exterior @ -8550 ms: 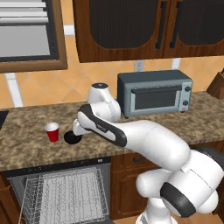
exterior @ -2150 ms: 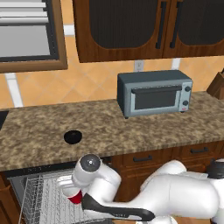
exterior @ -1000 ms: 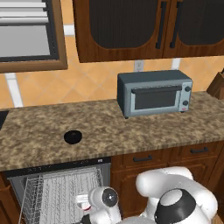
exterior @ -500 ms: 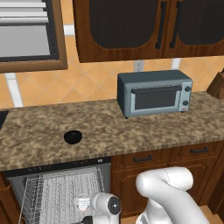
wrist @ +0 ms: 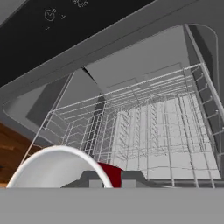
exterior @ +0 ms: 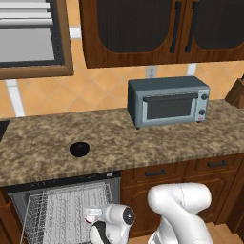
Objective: Pick up the cup and bowl from the counter, place them in the dishwasher, and close the dishwasher door.
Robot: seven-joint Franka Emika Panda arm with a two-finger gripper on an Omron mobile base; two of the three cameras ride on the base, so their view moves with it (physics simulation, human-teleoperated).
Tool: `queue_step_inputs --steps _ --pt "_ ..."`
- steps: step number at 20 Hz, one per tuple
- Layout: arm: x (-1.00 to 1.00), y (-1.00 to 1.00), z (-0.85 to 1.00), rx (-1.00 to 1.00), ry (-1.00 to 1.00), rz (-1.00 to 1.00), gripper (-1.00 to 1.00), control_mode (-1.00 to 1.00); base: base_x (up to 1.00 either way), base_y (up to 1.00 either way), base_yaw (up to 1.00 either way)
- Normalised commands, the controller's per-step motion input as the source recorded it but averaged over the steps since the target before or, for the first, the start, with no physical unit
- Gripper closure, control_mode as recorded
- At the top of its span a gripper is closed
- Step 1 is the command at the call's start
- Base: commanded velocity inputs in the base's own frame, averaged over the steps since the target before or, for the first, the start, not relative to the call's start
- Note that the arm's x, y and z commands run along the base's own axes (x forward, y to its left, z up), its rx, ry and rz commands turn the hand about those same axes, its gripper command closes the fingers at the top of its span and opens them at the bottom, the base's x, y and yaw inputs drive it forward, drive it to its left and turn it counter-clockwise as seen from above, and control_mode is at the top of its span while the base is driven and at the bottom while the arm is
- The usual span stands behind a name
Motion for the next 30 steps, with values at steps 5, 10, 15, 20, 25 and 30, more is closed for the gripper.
queue_step_inputs --steps 5,10,15,20,25,30 --pt "0.52 0.36 -0.35 0.0 0.0 -0.06 1.0 -1.0 0.0 0.0 0.0" --pt "0.54 0.53 -0.33 0.0 0.0 -0.1 1.0 -1.0 0.0 0.0 0.0" --pt "0.4 0.47 -0.51 -0.03 0.01 -0.03 1.0 -1.0 0.0 0.0 0.0" --pt "0.21 0.25 -0.77 -0.02 0.0 0.0 1.0 -1.0 0.0 0.0 0.0" --pt "0.22 0.08 -0.65 -0.01 0.0 0.0 1.0 -1.0 0.0 0.0 0.0" --pt "0.14 0.01 -0.82 0.0 0.0 0.0 1.0 -1.0 0.0 0.0 0.0"
